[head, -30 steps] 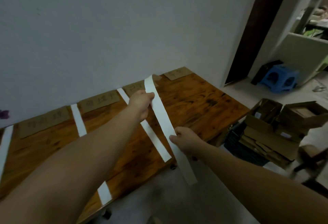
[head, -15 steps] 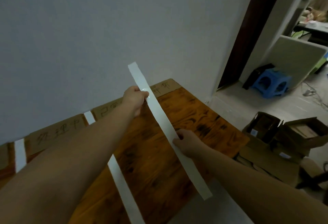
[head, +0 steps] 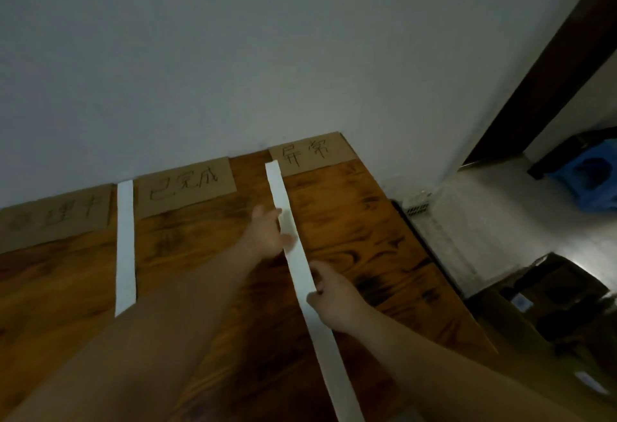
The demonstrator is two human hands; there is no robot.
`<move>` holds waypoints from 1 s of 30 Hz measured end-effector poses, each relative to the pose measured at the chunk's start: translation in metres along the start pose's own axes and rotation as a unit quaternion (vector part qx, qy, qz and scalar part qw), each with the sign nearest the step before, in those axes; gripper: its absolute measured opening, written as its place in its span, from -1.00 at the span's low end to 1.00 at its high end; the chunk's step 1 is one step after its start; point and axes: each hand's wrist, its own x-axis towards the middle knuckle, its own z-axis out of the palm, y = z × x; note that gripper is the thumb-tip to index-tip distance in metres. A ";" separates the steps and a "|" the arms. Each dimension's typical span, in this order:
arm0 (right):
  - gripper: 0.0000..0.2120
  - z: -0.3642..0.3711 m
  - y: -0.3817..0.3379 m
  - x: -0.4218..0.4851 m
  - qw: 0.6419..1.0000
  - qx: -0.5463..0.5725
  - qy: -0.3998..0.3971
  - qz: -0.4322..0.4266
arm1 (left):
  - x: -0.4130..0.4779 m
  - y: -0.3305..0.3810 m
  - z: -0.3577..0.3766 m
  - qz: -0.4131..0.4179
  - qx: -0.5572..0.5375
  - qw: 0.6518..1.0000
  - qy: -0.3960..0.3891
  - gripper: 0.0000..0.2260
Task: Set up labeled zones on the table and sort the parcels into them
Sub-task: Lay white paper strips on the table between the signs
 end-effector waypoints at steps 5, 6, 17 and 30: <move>-0.47 0.003 0.027 0.006 0.967 -0.242 -0.031 -0.079 | -0.003 -0.025 0.037 0.067 0.267 0.956 -0.105 -0.34; -0.49 0.002 0.029 0.007 0.953 -0.288 -0.036 -0.091 | -0.004 -0.029 0.040 0.063 0.274 0.954 -0.106 -0.35; -0.43 0.009 0.020 0.035 0.897 -0.414 -0.061 -0.141 | 0.017 -0.035 0.025 0.044 0.274 0.959 -0.053 -0.41; -0.44 -0.005 -0.073 0.037 0.887 -0.426 -0.099 -0.150 | -0.063 -0.092 -0.065 -0.067 0.197 0.978 0.010 -0.28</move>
